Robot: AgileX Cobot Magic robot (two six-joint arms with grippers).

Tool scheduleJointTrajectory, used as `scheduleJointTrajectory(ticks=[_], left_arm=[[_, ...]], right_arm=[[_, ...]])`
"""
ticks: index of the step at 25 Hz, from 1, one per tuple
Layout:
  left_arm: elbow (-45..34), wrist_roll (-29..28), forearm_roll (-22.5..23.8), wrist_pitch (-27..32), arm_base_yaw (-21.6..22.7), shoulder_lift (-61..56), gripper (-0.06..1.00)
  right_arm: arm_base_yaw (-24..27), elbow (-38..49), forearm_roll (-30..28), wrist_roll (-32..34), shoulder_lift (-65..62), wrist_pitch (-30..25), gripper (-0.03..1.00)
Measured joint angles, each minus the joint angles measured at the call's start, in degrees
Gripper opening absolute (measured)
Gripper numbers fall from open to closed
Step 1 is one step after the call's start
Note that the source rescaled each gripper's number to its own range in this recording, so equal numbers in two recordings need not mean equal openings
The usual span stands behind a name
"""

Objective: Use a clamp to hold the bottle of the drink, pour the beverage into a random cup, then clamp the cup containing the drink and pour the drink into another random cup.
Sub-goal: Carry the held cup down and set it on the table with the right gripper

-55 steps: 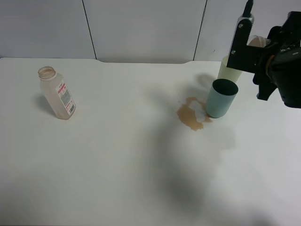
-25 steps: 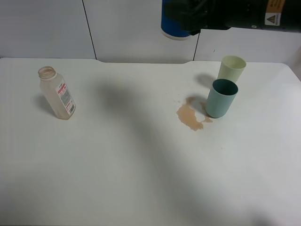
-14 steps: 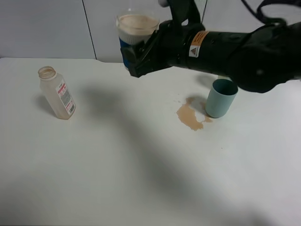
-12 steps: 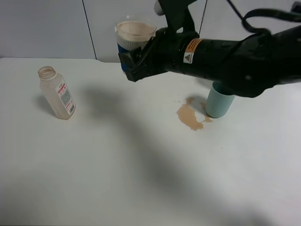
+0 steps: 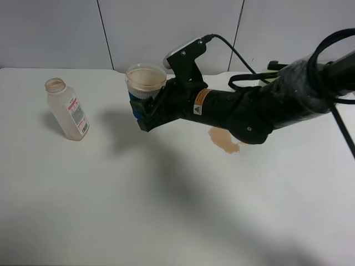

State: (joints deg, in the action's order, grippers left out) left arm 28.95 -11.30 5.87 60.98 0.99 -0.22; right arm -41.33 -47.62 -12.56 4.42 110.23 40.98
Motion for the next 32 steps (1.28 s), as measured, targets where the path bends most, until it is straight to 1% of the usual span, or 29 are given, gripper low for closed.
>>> scheduleJointTrajectory(ticks=[4,15,18,21,32], left_arm=[[0.0,0.0,0.0,0.0,0.0,0.0,1.00],[0.0,0.0,0.0,-0.1,0.0,0.0,1.00],[0.0,0.0,0.0,-0.1,0.0,0.0,1.00],[0.0,0.0,0.0,-0.1,0.0,0.0,1.00],[0.0,0.0,0.0,-0.1,0.0,0.0,1.00]], right_arm=[[0.0,-0.1,0.0,-0.3,4.1,3.2,0.00],[0.0,-0.1,-0.4,-8.5,11.1,4.1,0.00],[0.0,-0.1,-0.4,-9.0,12.2,5.0,0.00],[0.0,-0.2,-0.4,-9.0,13.3,7.6,0.00],[0.0,-0.2,-0.5,-9.0,13.8,9.1,0.00]])
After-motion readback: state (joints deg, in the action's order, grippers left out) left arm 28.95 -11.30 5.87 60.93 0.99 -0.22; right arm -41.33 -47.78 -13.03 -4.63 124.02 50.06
